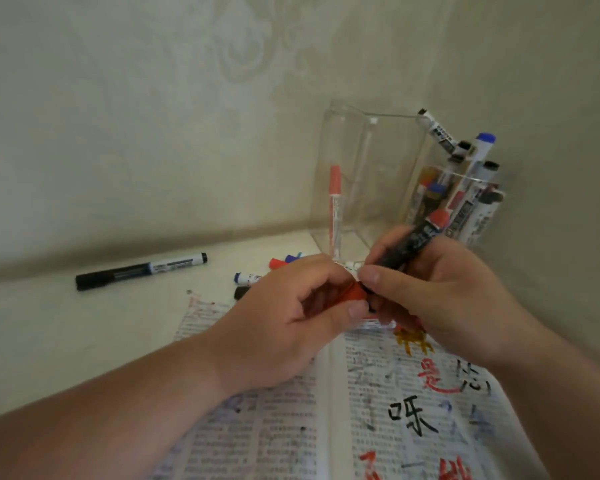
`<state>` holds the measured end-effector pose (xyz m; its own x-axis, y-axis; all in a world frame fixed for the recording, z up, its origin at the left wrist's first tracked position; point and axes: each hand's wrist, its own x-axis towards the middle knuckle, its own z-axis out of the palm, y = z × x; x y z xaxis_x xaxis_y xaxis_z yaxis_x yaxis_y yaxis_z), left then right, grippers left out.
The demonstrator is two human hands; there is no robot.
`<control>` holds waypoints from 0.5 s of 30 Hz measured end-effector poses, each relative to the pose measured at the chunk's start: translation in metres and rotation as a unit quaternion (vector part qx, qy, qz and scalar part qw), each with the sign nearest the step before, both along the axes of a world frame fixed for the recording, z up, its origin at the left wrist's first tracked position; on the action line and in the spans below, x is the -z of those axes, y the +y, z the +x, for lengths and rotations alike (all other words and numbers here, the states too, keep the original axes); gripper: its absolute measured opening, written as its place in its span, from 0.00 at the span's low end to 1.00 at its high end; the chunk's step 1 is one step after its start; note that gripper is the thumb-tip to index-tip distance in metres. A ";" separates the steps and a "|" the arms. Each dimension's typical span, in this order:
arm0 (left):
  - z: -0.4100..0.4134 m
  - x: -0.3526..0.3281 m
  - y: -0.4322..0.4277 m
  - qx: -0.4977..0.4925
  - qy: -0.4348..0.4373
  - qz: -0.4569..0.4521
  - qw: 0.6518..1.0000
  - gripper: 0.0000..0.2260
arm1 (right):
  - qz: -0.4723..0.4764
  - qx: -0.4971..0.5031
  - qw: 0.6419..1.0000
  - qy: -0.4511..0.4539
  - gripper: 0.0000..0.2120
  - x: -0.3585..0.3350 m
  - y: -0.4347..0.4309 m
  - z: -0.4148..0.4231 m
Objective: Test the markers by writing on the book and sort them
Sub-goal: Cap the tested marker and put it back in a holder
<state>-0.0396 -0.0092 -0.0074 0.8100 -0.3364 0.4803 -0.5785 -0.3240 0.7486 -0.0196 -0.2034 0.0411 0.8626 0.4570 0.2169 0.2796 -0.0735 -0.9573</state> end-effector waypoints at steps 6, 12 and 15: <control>0.004 0.001 0.002 -0.007 0.064 -0.069 0.996 0.07 | 0.061 0.000 0.998 0.016 0.25 -0.001 -0.015 0.002; 0.004 -0.004 0.005 -0.031 0.081 -0.091 0.992 0.07 | -0.001 0.031 0.999 -0.032 0.08 0.002 -0.018 0.003; 0.002 -0.008 0.008 -0.037 0.094 -0.098 0.990 0.11 | -0.004 0.034 0.998 -0.046 0.04 0.004 -0.013 0.000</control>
